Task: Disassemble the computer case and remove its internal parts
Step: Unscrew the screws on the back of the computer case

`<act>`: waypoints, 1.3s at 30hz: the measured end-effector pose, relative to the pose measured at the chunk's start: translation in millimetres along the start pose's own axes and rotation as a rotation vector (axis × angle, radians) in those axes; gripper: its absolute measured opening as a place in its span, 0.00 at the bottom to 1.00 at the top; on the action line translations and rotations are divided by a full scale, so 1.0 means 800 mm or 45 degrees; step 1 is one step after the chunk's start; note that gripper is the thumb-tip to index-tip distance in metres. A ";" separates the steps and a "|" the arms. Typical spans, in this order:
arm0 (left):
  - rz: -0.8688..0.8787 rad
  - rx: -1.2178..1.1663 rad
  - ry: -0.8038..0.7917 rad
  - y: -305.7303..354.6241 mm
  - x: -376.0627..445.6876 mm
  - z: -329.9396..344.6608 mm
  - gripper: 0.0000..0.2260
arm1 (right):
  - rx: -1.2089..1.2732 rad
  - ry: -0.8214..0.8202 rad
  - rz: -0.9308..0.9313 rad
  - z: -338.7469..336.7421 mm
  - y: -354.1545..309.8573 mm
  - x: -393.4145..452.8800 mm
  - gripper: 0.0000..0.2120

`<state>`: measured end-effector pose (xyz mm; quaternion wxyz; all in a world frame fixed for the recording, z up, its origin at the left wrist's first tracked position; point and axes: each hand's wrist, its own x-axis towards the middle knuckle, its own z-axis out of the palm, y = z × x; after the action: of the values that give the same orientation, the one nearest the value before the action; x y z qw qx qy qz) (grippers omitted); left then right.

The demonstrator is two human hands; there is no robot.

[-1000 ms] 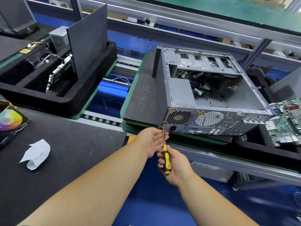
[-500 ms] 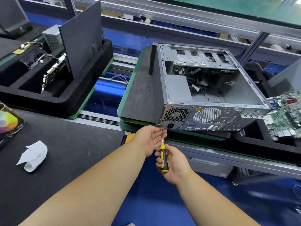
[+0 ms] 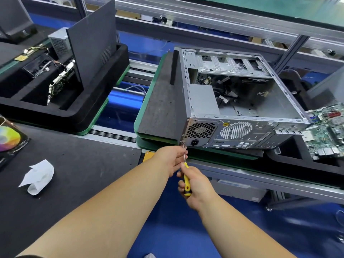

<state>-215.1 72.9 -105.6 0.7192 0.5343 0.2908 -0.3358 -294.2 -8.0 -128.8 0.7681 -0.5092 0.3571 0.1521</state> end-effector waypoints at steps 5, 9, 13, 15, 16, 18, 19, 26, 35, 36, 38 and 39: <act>0.076 0.110 0.067 0.002 0.008 0.000 0.06 | 0.142 -0.086 0.081 -0.001 -0.004 -0.005 0.16; 0.063 0.033 0.058 -0.003 0.015 -0.002 0.04 | 0.165 -0.083 0.067 -0.005 -0.006 -0.005 0.16; 0.029 -0.147 0.006 -0.006 0.019 -0.002 0.02 | 0.094 -0.010 0.043 -0.006 -0.008 -0.005 0.12; 0.007 -0.189 -0.029 -0.004 0.017 -0.001 0.03 | 0.083 0.023 0.048 -0.006 -0.006 -0.004 0.10; -0.002 -0.206 -0.044 -0.003 0.016 -0.001 0.03 | 0.083 0.019 0.049 -0.005 -0.005 -0.003 0.10; -0.018 -0.228 -0.060 0.000 0.015 -0.002 0.04 | 0.094 -0.007 0.052 -0.004 -0.006 -0.002 0.09; -0.024 -0.236 -0.064 0.000 0.014 -0.004 0.04 | 0.108 -0.019 0.058 -0.004 -0.007 -0.002 0.09; -0.045 -0.214 -0.054 0.004 0.011 -0.005 0.09 | 0.173 -0.124 0.121 -0.006 -0.013 -0.002 0.17; -0.045 -0.176 -0.053 0.008 0.012 -0.004 0.07 | -0.043 -0.058 -0.044 -0.007 -0.006 0.003 0.08; -0.049 -0.167 -0.053 0.008 0.012 -0.003 0.07 | -0.048 -0.065 -0.043 -0.006 -0.006 0.003 0.08; -0.056 -0.163 -0.051 0.009 0.012 -0.003 0.07 | -0.039 -0.070 -0.020 -0.005 -0.007 0.002 0.07; -0.057 -0.163 -0.050 0.009 0.013 -0.002 0.06 | -0.025 -0.069 -0.002 -0.004 -0.007 0.002 0.06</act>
<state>-203.5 74.5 -109.9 0.7498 0.4740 0.3092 -0.3429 -291.1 -13.8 -126.6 0.7726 -0.5129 0.3340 0.1687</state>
